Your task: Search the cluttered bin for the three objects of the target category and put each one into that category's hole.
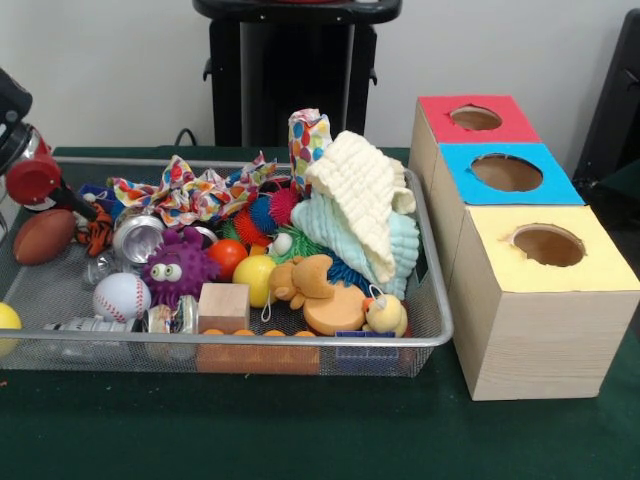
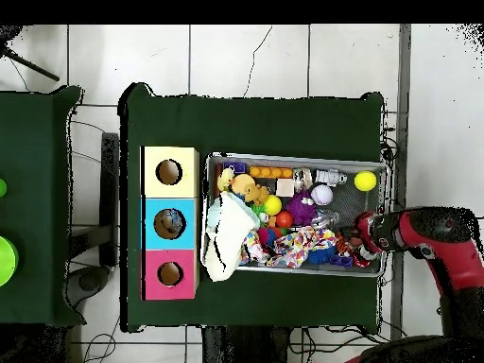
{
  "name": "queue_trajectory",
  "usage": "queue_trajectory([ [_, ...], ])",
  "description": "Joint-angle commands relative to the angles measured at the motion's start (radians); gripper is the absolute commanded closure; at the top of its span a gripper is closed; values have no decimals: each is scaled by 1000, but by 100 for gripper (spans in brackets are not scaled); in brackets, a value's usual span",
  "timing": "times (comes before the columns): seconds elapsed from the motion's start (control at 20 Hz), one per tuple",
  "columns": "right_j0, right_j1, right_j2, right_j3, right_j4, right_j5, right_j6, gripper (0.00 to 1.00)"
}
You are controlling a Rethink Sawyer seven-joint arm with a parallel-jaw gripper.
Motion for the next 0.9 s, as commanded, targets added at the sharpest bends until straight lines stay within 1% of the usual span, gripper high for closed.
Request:
queue_trajectory([
  [0.05,5,93,87,-106,-42,35,-38,100],
  [0.15,4,96,86,-113,-44,30,-36,100],
  [0.35,5,87,84,-92,-44,-4,-34,100],
  [0.6,10,103,77,-133,-53,3,-34,100],
  [0.8,12,93,75,-117,-50,-6,-28,100],
  [0.9,12,96,75,-123,-52,-8,-29,100],
])
